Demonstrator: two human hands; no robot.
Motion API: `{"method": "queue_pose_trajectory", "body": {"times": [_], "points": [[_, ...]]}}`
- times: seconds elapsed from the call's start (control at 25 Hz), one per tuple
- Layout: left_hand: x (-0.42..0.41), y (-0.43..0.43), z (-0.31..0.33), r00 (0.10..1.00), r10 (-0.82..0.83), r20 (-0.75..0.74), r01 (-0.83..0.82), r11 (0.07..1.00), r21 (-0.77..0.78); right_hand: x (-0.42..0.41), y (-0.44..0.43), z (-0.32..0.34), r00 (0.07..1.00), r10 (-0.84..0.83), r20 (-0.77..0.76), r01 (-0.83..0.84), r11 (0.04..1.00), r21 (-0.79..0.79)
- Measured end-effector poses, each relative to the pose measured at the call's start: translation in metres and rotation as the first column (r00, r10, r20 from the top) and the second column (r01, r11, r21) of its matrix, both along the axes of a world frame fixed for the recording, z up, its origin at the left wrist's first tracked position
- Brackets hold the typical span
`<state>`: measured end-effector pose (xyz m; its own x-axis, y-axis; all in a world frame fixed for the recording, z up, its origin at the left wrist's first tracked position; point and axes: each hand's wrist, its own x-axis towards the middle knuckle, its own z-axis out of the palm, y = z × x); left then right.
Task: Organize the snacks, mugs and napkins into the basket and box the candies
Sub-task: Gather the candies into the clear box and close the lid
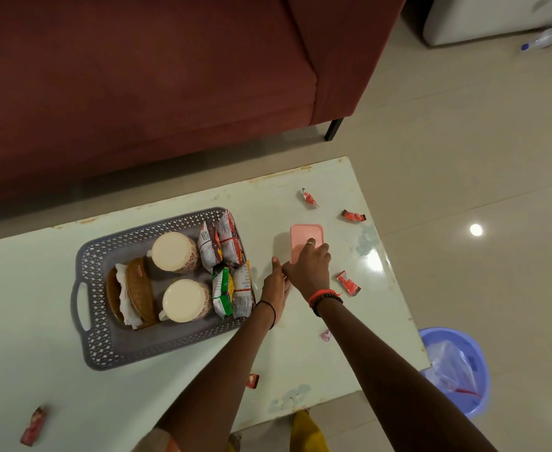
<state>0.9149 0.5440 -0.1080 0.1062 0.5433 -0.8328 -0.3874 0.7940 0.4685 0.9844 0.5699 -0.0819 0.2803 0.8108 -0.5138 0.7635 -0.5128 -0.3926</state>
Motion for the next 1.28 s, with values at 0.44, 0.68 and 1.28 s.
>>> {"method": "queue_pose_trajectory", "body": {"times": [0.44, 0.68, 1.28], "points": [[0.003, -0.008, 0.002, 0.991, -0.073, -0.108, 0.074, 0.997, 0.01, 0.037, -0.007, 0.013, 0.88, -0.383, -0.281, 0.411, 0.911, 0.044], [0.002, -0.027, -0.003, 0.942, -0.144, -0.302, 0.155, 0.988, 0.012, 0.067, 0.005, 0.029, 0.833, -0.509, -0.215, 0.552, 0.79, 0.269], [-0.01, -0.087, 0.0, 0.91, -0.178, -0.375, 0.22, 0.973, 0.072, 0.0, 0.087, 0.005, 0.868, -0.171, -0.466, 0.139, 0.985, -0.102]]}}
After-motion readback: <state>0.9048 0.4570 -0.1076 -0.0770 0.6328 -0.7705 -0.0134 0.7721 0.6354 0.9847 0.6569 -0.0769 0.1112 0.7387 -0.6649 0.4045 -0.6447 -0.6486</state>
